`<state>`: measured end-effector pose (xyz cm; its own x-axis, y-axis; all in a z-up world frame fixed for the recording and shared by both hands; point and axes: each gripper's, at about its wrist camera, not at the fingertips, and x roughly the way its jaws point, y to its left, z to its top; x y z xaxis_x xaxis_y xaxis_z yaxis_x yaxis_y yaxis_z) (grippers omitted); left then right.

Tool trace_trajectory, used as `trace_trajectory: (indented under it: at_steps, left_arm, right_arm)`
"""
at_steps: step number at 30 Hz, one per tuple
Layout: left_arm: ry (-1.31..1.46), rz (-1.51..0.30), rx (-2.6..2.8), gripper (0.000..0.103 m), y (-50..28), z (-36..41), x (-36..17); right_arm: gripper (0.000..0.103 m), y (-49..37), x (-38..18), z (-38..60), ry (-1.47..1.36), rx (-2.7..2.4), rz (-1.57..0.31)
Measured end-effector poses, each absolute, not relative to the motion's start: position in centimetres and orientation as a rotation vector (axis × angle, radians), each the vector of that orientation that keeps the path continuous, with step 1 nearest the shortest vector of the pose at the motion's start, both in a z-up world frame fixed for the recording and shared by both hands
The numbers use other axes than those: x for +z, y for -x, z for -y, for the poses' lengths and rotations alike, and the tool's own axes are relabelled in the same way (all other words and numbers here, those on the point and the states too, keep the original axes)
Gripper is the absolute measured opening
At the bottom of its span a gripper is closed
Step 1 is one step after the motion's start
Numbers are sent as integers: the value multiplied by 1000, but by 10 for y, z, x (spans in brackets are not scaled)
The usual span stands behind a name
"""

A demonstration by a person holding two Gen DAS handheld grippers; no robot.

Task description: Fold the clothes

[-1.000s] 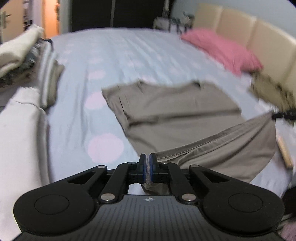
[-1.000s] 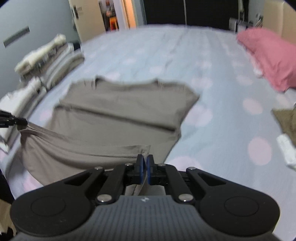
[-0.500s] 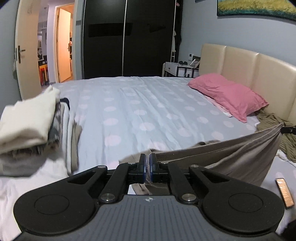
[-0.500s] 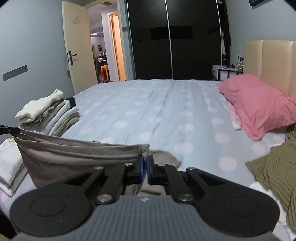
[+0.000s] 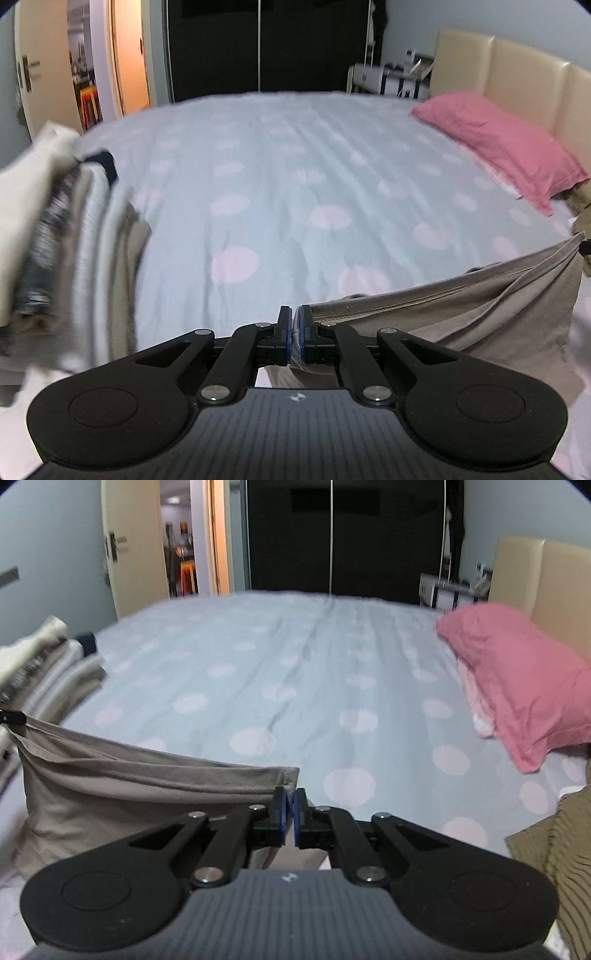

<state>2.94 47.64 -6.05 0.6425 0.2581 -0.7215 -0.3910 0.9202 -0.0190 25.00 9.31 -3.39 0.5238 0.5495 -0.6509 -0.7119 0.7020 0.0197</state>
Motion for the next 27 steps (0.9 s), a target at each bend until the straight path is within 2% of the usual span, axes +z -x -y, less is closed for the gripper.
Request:
trace_trajectory:
  at_steps: [8, 10, 12, 13, 15, 27]
  left_arm:
    - [264, -853, 386, 5, -66, -504, -113]
    - [278, -848, 411, 13, -65, -509, -115]
    - [303, -826, 424, 27, -58, -512, -112]
    - [312, -816, 431, 29, -54, -513, -110]
    - [309, -812, 429, 29, -45, -510, -102]
    - [251, -924, 256, 29, 61, -430, -77]
  right_arm:
    - [5, -300, -105, -129, 280, 725, -786]
    - [8, -304, -112, -132, 279, 713, -800]
    - [12, -307, -116, -132, 269, 694, -811]
    - [15, -306, -115, -131, 267, 683, -813]
    - [28, -303, -112, -126, 266, 660, -811]
    - [29, -213, -84, -64, 249, 772, -940]
